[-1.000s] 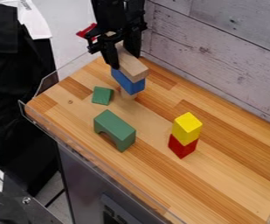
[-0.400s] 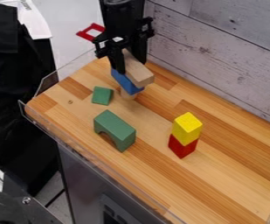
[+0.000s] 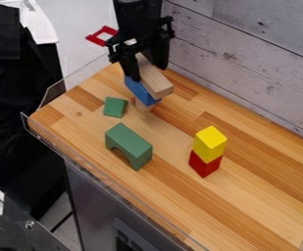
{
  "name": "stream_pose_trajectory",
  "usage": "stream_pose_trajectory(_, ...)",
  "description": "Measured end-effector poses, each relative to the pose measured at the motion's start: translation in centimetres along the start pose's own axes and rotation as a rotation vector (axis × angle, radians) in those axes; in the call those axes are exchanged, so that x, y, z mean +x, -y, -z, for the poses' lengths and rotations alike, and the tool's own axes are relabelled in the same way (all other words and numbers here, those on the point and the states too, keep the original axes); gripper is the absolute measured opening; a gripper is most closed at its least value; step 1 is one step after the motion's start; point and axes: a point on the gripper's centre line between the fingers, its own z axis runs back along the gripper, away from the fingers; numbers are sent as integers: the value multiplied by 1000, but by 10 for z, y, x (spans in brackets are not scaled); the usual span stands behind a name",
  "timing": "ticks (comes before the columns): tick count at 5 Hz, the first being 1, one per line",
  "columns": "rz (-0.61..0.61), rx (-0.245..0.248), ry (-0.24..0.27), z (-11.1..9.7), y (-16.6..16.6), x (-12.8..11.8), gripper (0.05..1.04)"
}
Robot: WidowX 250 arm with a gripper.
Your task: Put the big rectangle on top of the small rectangle
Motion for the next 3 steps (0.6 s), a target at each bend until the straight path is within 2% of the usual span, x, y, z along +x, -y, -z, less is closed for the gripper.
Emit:
stream_pose_trajectory(1, -7, 5, -12, -1, -3, 0, 1005)
stream_pose_trajectory(2, -15, 3, -26, -1, -3, 0, 1000)
stream_pose_trajectory(3, -4, -7, -12, -18, -2, -3, 1000)
